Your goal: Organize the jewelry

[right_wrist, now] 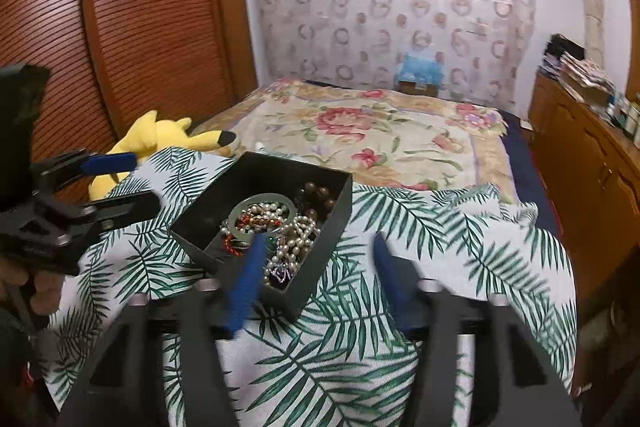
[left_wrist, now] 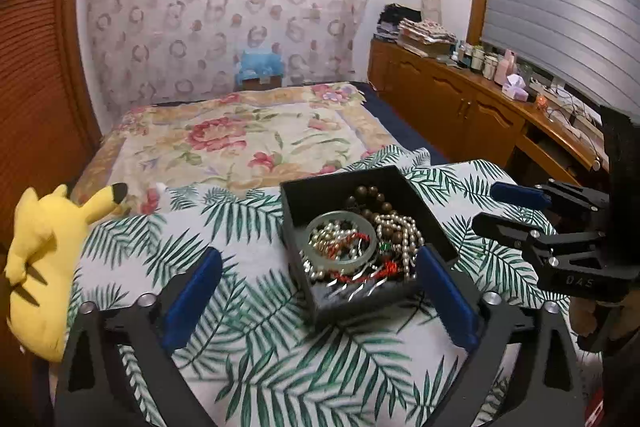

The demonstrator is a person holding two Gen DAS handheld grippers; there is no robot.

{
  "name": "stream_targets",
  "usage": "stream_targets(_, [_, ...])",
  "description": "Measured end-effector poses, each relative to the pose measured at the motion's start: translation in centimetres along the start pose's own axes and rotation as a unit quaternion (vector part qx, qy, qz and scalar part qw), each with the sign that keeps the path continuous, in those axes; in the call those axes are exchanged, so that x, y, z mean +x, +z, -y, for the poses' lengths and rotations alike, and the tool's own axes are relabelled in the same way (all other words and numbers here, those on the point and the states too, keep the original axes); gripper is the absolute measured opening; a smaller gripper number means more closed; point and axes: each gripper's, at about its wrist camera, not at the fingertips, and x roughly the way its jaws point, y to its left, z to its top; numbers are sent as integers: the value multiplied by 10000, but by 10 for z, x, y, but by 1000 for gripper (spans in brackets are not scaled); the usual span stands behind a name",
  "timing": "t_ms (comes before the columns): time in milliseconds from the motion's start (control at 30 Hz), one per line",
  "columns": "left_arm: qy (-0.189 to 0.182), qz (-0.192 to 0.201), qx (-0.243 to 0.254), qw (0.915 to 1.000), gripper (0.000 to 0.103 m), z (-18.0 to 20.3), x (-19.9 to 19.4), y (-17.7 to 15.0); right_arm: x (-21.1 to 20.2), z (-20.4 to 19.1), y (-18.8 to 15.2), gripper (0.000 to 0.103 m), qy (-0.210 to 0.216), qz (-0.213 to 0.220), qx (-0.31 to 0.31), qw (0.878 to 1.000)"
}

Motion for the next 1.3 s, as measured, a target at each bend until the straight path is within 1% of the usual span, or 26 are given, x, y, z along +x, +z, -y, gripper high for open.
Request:
stream_targets(33, [5,9,-31,10000,95,-1,-5,-2,-2,0,-2,71,-27,11,34,10000])
stream_targets(100, [45,14,-89,9999,95,-2,-14,-8,-6,-1,-5,80,-113,35,100,9999])
stream_targets(133, [64,24,-103,9999,95,-3,-18,-10,-10,-2,-8,82,-154,62,136,9998])
stream_targets(200, [105,55,-123,9999,95,-3,-26,-14,-14,-4,-10,90,-188,85,172,9996])
stream_targets(367, [234,161,-126,9995,95,1,-46,-25,-30,-15,-18,100,-373,182,232,9989])
stream_targets(533, [279,276,-149,9991,95,4,-63,-29,-51,-27,-22,100,-481,336,269,9979])
stream_targets(933, [562,661,-277,9958,95,9,-118,-44,-117,-56,-29,100,-661,1106,316,9912])
stream_targets(1000, [636,691,-287,9952,95,9,-123,-46,-123,-59,-29,100,-653,1164,331,9905])
stream_targets(1300, [669,765,-358,9942,95,6,-134,-53,-137,-69,-33,100,-730,1337,329,9878])
